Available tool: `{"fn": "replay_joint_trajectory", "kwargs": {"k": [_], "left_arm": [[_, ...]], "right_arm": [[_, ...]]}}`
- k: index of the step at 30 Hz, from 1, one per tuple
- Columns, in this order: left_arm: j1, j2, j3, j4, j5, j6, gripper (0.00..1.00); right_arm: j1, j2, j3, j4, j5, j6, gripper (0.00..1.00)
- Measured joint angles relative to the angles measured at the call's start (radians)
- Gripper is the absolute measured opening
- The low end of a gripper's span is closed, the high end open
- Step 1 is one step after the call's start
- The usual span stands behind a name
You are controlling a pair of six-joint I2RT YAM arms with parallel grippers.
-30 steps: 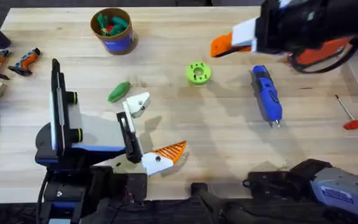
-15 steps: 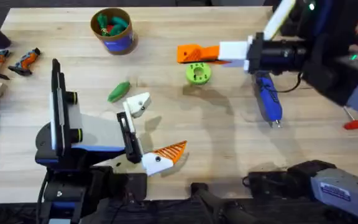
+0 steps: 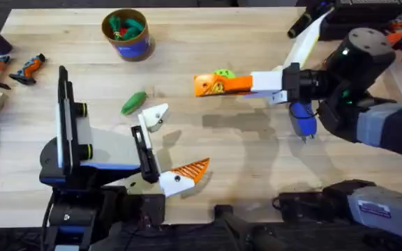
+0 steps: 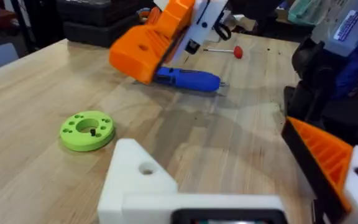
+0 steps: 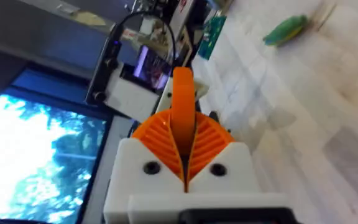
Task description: Pick up the gripper from the table and insert it into the empty holder that is missing its gripper. Then pick up a screw, insert it into the mounting hole, and use the screwdriver to tighten it. Finally, clean up the table by picking up the vegetable and placing it into the bucket.
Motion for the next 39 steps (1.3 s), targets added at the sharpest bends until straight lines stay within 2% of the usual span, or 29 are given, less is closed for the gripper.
{"fn": "replay_joint_trajectory", "kwargs": {"k": [9, 14, 19, 22, 29, 39], "left_arm": [[0.000, 0.000, 0.000, 0.000, 0.000, 0.000, 0.985], [0.000, 0.000, 0.000, 0.000, 0.000, 0.000, 0.986], [0.000, 0.000, 0.000, 0.000, 0.000, 0.000, 0.986], [0.000, 0.000, 0.000, 0.000, 0.000, 0.000, 0.986], [0.000, 0.000, 0.000, 0.000, 0.000, 0.000, 0.986], [0.000, 0.000, 0.000, 0.000, 0.000, 0.000, 0.986]], "right_arm": [[0.002, 0.012, -0.003, -0.020, -0.151, 0.035, 0.013], [0.023, 0.024, -0.003, -0.018, -0.164, 0.040, 0.013], [0.061, 0.106, -0.003, -0.011, -0.158, 0.067, 0.013], [0.082, 0.164, -0.003, 0.073, -0.156, 0.101, 0.013], [0.097, 0.286, -0.003, 0.456, -0.141, 0.283, 0.013], [0.175, 0.394, -0.003, 0.501, -0.083, 0.397, 0.013]]}}
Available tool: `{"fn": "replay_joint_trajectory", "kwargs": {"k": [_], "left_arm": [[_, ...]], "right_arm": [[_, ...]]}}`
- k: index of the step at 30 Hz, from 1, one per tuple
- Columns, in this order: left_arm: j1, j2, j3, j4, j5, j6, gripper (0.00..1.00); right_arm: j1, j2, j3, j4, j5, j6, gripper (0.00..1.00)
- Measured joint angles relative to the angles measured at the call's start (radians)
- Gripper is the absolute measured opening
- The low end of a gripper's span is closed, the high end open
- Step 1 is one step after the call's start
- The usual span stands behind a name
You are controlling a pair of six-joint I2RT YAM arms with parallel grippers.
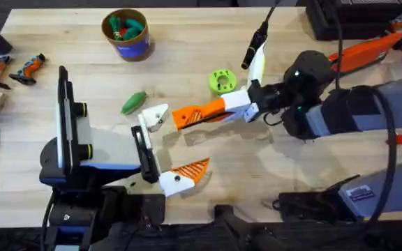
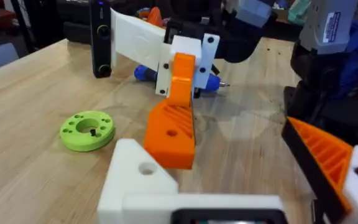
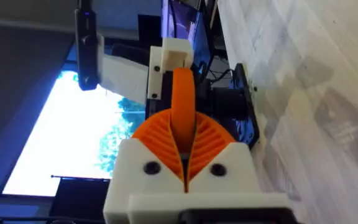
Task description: Pick up the gripper from the table and insert it into the empty holder that is missing its gripper. Then pick up a screw, insert it into the mounting hole, and use the screwdriver to tighten it. Finally, clean up the table by picking up the vegetable and placing it into the bucket.
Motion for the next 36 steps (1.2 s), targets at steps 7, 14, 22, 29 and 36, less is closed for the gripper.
{"fn": "replay_joint_trajectory", "kwargs": {"k": [7, 14, 22, 29, 36], "left_arm": [[0.000, 0.000, 0.000, 0.000, 0.000, 0.000, 0.986], [0.000, 0.000, 0.000, 0.000, 0.000, 0.000, 0.986], [0.000, 0.000, 0.000, 0.000, 0.000, 0.000, 0.985], [0.000, 0.000, 0.000, 0.000, 0.000, 0.000, 0.986], [0.000, 0.000, 0.000, 0.000, 0.000, 0.000, 0.986]], "right_arm": [[0.045, 0.000, 0.000, 0.015, 0.044, 0.018, 0.013], [0.063, 0.000, 0.000, 0.029, 0.061, 0.034, 0.013], [0.073, 0.000, 0.000, 0.055, 0.061, 0.034, 0.013], [0.086, 0.000, 0.000, 0.057, 0.061, 0.034, 0.013], [0.088, 0.000, 0.000, 0.054, 0.086, 0.035, 0.013]]}}
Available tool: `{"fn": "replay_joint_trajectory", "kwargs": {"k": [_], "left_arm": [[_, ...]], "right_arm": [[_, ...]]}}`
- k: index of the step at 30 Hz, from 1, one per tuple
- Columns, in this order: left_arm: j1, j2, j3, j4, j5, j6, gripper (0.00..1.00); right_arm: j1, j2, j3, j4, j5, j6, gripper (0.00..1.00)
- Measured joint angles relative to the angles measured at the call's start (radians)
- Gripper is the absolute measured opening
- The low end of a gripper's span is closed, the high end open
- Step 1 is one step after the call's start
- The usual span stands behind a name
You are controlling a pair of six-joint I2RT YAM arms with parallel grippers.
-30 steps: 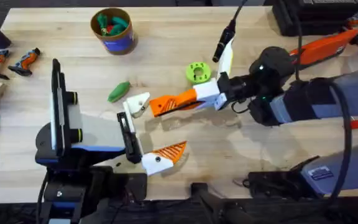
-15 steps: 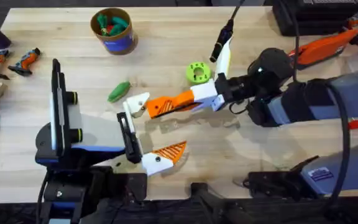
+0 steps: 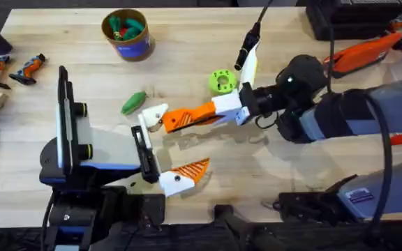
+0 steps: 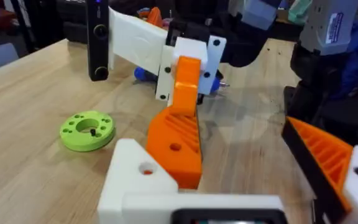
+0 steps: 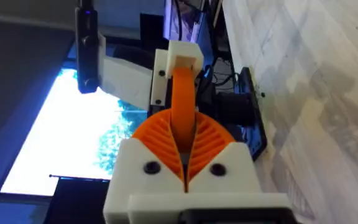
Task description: Pick up the gripper from the table and insert it into the empty holder that is missing its gripper. Then pick up a screw, insert it into the mounting hole, and use the screwdriver to tighten it. Finally, clean up the table by picking up the vegetable and placing it into the bucket.
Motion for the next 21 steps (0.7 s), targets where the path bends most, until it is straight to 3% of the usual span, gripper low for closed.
{"fn": "replay_joint_trajectory", "kwargs": {"k": [21], "left_arm": [[0.000, 0.000, 0.000, 0.000, -0.004, -0.001, 0.986]], "right_arm": [[0.053, 0.000, 0.000, -0.019, 0.095, 0.014, 0.011]]}}
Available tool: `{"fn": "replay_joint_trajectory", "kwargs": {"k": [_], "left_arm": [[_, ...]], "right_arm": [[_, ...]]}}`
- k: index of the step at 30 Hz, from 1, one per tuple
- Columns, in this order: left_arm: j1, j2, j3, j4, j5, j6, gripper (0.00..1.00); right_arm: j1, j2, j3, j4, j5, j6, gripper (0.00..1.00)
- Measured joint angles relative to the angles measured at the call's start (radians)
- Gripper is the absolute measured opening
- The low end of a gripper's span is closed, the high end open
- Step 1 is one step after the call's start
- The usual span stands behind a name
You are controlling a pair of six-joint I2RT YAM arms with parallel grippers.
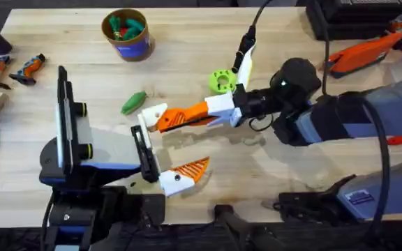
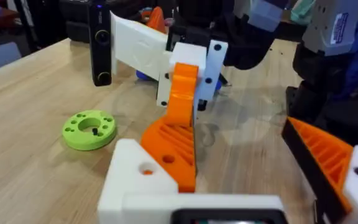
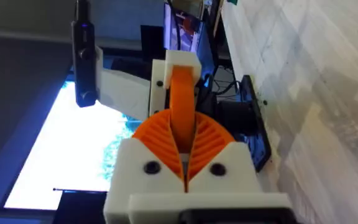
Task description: Pick up the gripper from the table and insert it into the empty holder that is missing its gripper. Then pick up a screw, insert it into the mounting hole, and use the screwdriver to tighten it. Finally, clean up the table by picking up the vegetable and placing it into the bucket.
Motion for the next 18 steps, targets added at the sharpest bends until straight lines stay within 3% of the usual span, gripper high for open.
{"fn": "replay_joint_trajectory", "kwargs": {"k": [18], "left_arm": [[0.000, 0.000, 0.000, 0.000, 0.000, 0.000, 0.986]], "right_arm": [[0.014, 0.008, 0.026, -0.026, 0.017, -0.001, 0.011]]}}
